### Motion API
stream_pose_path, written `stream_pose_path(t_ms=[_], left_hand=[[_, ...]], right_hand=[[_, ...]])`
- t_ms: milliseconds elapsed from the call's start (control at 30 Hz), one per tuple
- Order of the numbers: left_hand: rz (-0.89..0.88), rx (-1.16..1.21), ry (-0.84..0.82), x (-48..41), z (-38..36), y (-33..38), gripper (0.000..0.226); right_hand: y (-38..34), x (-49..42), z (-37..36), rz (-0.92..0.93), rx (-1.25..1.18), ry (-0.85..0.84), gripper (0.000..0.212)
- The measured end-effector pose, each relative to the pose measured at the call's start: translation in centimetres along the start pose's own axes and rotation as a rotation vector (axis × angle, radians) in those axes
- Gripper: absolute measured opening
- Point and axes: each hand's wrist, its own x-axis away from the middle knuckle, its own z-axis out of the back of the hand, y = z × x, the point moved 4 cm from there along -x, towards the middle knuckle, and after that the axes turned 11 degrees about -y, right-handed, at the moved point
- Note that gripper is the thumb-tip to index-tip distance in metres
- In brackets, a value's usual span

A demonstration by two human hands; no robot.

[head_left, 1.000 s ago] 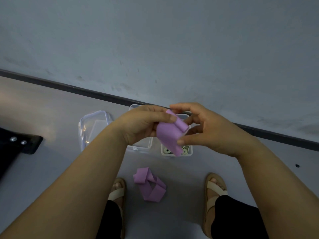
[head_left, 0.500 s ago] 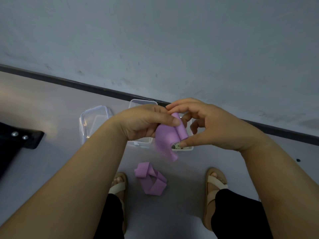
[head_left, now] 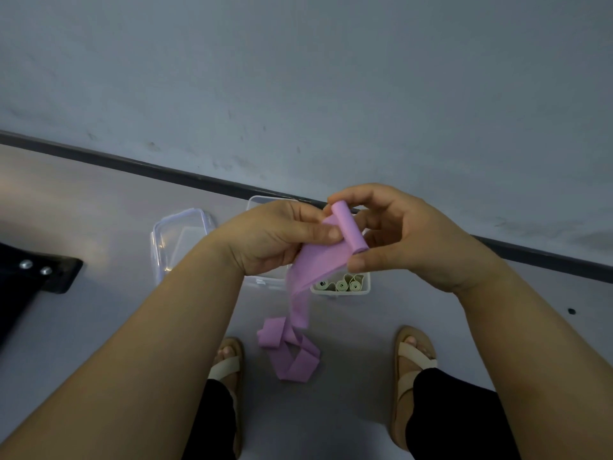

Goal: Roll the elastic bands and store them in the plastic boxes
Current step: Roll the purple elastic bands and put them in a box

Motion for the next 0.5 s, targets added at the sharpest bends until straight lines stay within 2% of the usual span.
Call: stream_pose_path(t_ms=[100, 233, 367, 500], left_hand=[[0.016, -0.072, 0.016, -0.06, -0.21, 0.06, 0.011], [0.025, -0.075, -0.066, -0.17, -0.24, -0.12, 0.018], [0.004, 0.004, -0.113, -0.32, -0.49, -0.14, 0.019], [-0.016, 0.025, -0.068, -0.16, -0.07, -0.17, 0.032]], right_hand=[[0.26, -0.12, -0.3, -0.027, 0.012, -0.034, 0.055], [0.2, -0.04, -0.08, -0.034, 0.055, -0.02, 0.052], [-0.04, -0.13, -0.08, -0.039, 0.16, 0.015, 0.052], [-0.31, -0.06, 0.03, -0.037, 0.171, 0.041, 0.052]])
